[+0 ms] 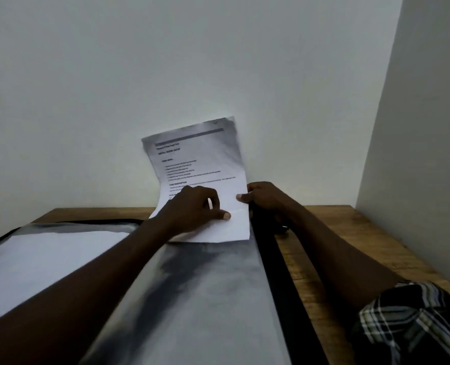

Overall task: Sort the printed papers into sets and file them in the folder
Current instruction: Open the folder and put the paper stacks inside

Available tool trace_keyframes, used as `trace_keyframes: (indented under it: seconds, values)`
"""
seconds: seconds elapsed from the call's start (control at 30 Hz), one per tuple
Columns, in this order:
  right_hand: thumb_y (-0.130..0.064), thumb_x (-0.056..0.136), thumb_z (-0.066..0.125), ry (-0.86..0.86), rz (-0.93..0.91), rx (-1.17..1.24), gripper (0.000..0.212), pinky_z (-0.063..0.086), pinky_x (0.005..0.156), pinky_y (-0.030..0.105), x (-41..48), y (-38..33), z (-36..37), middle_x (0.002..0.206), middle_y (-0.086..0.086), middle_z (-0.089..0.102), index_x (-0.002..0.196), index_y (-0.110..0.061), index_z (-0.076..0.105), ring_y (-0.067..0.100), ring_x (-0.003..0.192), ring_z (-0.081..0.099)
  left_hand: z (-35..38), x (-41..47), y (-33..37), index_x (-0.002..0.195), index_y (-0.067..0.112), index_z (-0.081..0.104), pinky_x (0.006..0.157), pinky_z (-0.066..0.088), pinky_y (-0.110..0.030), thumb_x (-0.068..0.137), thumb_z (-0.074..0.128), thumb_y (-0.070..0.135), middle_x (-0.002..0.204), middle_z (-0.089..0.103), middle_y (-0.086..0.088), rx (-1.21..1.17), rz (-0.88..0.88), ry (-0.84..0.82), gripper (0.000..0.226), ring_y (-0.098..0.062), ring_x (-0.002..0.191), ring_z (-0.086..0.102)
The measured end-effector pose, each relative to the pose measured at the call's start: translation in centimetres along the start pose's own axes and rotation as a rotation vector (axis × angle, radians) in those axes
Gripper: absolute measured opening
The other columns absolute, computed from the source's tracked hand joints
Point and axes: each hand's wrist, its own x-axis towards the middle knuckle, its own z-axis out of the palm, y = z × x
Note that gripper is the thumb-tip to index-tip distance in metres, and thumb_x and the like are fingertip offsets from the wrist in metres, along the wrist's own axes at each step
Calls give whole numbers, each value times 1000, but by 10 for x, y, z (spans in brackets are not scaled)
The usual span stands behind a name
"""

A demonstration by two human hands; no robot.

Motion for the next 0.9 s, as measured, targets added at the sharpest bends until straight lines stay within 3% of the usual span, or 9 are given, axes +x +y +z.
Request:
trace_keyframes:
  seconds: [0.1,0.2,0.27,0.4,0.5,0.67,0.77,0.9]
  values:
    - [-7,89,67,-4,-2,33,14,45,43,14,-3,-1,-1,83,13,66,95,5,64,7,49,62,-31,-20,-20,82,18,71,62,45,-15,75,82,36,55,66,8,-25,-79,-251,22,-6,52,60]
    - [-8,89,67,5,-4,26,15,45,43,14,-3,0,0,87,14,67,95,5,64,10,56,64,-52,-38,-48,80,13,73,65,45,-19,84,73,15,60,69,3,-92,-130,-290,4,-11,54,61]
    - [-9,89,68,11,-7,8,19,47,46,14,-2,-1,1,95,15,68,99,6,65,14,66,64,-59,-49,-62,76,12,72,61,46,-20,87,67,6,68,72,-4,-184,-174,-255,14,-17,58,62]
    - [-9,89,67,14,-20,-24,23,51,53,18,-3,0,3,101,18,69,104,8,65,21,74,65,-52,-64,-74,75,18,71,68,49,-23,88,69,14,69,73,0,-217,-149,-70,14,-13,64,64]
    - [-10,89,68,30,-80,-66,24,54,71,27,-3,2,4,108,20,69,106,7,65,27,87,65,-44,-70,-75,72,23,66,73,49,-28,86,62,24,69,73,3,-193,-45,41,15,-13,70,67]
    - [-10,90,67,36,-99,-82,24,52,89,39,-6,2,5,112,21,68,110,3,65,30,93,65,-51,-74,-83,76,26,66,70,45,-22,83,71,33,69,71,10,-210,-88,-6,11,-2,66,63]
    - [-9,90,66,39,-113,-84,25,54,75,26,-8,0,6,112,21,68,112,4,65,32,94,66,-55,-78,-88,66,32,65,75,47,-31,72,64,38,72,71,3,-234,-104,-78,8,-8,67,62]
    - [-9,90,66,43,-106,-50,27,51,95,47,-7,0,8,111,23,68,114,3,64,41,105,64,-57,-79,-90,65,25,67,81,52,-39,60,60,40,73,69,-9,-397,-178,-60,17,-22,69,66]
